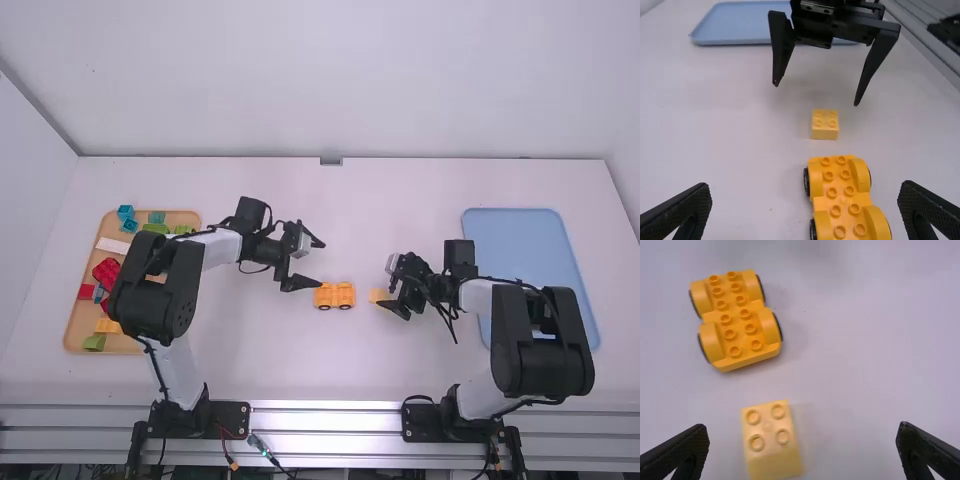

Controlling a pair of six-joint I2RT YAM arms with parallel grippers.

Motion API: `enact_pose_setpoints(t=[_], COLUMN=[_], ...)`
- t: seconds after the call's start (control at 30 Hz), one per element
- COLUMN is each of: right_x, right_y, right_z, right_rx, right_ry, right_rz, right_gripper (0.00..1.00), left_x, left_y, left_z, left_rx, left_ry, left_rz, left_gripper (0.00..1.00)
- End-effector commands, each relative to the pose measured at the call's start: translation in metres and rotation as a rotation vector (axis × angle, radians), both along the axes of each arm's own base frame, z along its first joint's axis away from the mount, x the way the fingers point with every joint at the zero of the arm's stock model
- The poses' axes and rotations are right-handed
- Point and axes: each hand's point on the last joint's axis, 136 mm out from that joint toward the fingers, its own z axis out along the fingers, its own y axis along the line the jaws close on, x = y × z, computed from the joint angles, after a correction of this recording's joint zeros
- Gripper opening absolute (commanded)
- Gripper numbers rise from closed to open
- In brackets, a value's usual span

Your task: Assemble lego blocks to make yellow taxi

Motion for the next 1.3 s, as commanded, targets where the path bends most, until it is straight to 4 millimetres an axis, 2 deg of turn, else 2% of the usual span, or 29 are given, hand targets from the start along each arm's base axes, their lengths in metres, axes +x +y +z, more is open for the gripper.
enact_pose_setpoints(t=[0.0, 0.13, 0.2, 0.3, 0.4, 0.47, 0.5, 0.7, 0.77, 0.83, 0.87, 0.93, 1.1, 1.2, 1.27], right_x=[-0.014, -0.019, -0.013, -0.005, 0.003, 0.007, 0.007, 0.006, 0.006, 0.005, 0.004, 0.005, 0.007, 0.000, -0.003], right_y=[0.005, 0.007, 0.007, 0.009, 0.011, 0.009, 0.009, 0.009, 0.009, 0.010, 0.010, 0.013, 0.015, 0.026, 0.030], right_z=[0.005, 0.006, -0.002, -0.011, -0.023, -0.029, -0.029, -0.036, -0.036, -0.036, -0.036, -0.033, -0.009, 0.014, 0.020], right_rx=[0.076, 0.109, 0.123, 0.146, 0.167, 0.168, 0.169, 0.177, 0.177, 0.181, 0.181, 0.190, 0.207, 0.184, 0.179], right_ry=[-0.020, -0.071, -0.057, -0.030, 0.026, 0.037, 0.036, 0.073, 0.077, 0.078, 0.079, 0.074, 0.090, 0.028, 0.003], right_rz=[0.050, 0.101, 0.096, 0.100, 0.106, 0.126, 0.133, 0.167, 0.165, 0.167, 0.169, 0.179, 0.183, 0.270, 0.301], right_gripper=[1.00, 0.96, 0.97, 0.98, 0.95, 0.84, 0.83, 0.51, 0.45, 0.30, 0.26, 0.18, 0.18, 0.16, 0.15], left_x=[-0.020, -0.030, -0.027, -0.028, -0.034, -0.038, -0.038, -0.042, -0.042, -0.041, -0.041, -0.042, -0.037, -0.034, -0.034], left_y=[-0.002, 0.000, 0.002, 0.003, 0.001, 0.001, 0.002, 0.000, -0.001, -0.002, -0.003, -0.008, -0.016, -0.025, -0.027], left_z=[-0.009, -0.020, -0.027, -0.030, -0.034, -0.038, -0.038, -0.042, -0.043, -0.047, -0.049, -0.054, -0.065, -0.074, -0.079], left_rx=[-0.041, -0.054, -0.036, -0.032, -0.030, -0.021, -0.020, -0.006, -0.001, 0.027, 0.039, 0.075, 0.150, 0.153, 0.143], left_ry=[-0.028, -0.030, 0.044, 0.033, 0.016, 0.029, 0.029, 0.036, 0.039, 0.032, 0.029, 0.013, 0.006, 0.011, 0.017], left_rz=[-0.045, -0.031, 0.038, 0.053, 0.040, 0.046, 0.047, 0.045, 0.043, 0.053, 0.055, 0.055, 0.099, 0.110, 0.110], left_gripper=[0.99, 0.99, 0.99, 0.99, 0.99, 0.99, 0.99, 0.99, 0.99, 0.99, 0.99, 0.99, 0.99, 0.99, 0.99])
